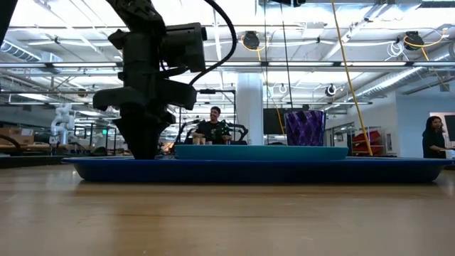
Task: Pick and place plate/cup/fork/spoon on tray
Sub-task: Adjust the blue fork and black spoon on the blue serving tray, then return to Home Position
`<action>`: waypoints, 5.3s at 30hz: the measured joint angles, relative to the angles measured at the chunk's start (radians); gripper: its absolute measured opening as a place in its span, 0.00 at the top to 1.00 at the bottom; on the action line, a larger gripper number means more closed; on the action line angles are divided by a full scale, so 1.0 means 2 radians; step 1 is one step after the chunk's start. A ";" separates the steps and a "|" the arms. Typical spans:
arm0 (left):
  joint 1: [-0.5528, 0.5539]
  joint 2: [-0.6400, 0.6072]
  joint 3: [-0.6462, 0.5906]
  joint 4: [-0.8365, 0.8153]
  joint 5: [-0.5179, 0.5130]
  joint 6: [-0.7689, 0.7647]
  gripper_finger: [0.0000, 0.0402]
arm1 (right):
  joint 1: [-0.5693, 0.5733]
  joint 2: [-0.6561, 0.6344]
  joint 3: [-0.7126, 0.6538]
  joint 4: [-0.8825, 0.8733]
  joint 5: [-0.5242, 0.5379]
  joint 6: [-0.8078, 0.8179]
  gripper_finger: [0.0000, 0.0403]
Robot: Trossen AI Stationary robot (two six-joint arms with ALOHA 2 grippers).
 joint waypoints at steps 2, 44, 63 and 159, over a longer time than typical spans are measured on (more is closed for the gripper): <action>-0.003 0.000 0.000 0.006 0.000 -0.005 0.74 | 0.000 0.000 0.000 0.000 0.000 0.000 0.61; 0.006 -0.015 0.141 -0.176 -0.100 0.078 0.74 | 0.000 -0.036 0.000 -0.107 0.116 0.021 0.61; 0.079 -0.308 -0.066 0.161 -0.100 0.052 0.74 | 0.013 -0.106 0.010 -0.326 0.114 0.129 0.61; -0.008 -0.811 -0.532 0.378 -0.101 -0.051 0.74 | 0.062 -0.560 -0.444 -0.124 -0.042 0.229 0.61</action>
